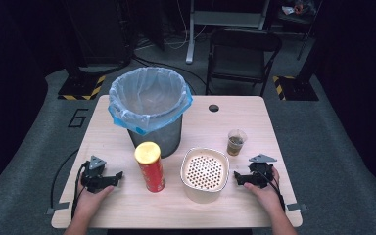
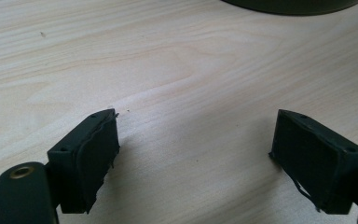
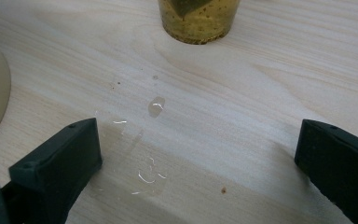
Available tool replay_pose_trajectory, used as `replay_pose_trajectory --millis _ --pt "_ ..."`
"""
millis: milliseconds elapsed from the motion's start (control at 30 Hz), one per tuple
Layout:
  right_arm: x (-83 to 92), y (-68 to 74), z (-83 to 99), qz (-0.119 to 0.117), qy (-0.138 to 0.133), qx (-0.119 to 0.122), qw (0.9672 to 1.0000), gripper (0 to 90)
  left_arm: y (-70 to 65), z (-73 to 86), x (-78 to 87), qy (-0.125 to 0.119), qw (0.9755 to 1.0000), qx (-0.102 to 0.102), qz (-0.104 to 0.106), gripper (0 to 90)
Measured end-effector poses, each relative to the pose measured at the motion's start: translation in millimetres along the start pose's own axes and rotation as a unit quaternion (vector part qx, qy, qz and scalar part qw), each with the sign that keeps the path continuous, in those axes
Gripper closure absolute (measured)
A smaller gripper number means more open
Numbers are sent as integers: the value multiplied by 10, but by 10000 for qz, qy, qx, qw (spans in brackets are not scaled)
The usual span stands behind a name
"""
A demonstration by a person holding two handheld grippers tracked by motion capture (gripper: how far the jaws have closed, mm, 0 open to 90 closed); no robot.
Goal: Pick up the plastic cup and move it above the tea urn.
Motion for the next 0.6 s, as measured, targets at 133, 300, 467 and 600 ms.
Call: replay_pose_trajectory --millis 133,300,467,600 --pt "0 0 0 -1 -1 -1 10000 0 -7 3 -5 -55 9999 52 -78 151" --pt "5 3 2 -30 -28 14 10000 18 -7 3 -5 -58 9999 57 -83 151" --pt "16 21 4 -10 -84 0 10000 67 -9 3 -6 -50 9999 57 -89 151" --pt "63 9 -33 -113 -100 62 9999 347 -12 6 -2 -65 9999 59 -111 151"
Point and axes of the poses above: each handheld gripper's, and its own axes: x roughly backward along the jaws, z roughly out of its underside, y roughly to its left, the point moved 1 cm from there along -x, roughly forward along the jaws, and after that the axes turned 13 degrees about -y, right-handed, at the moved point
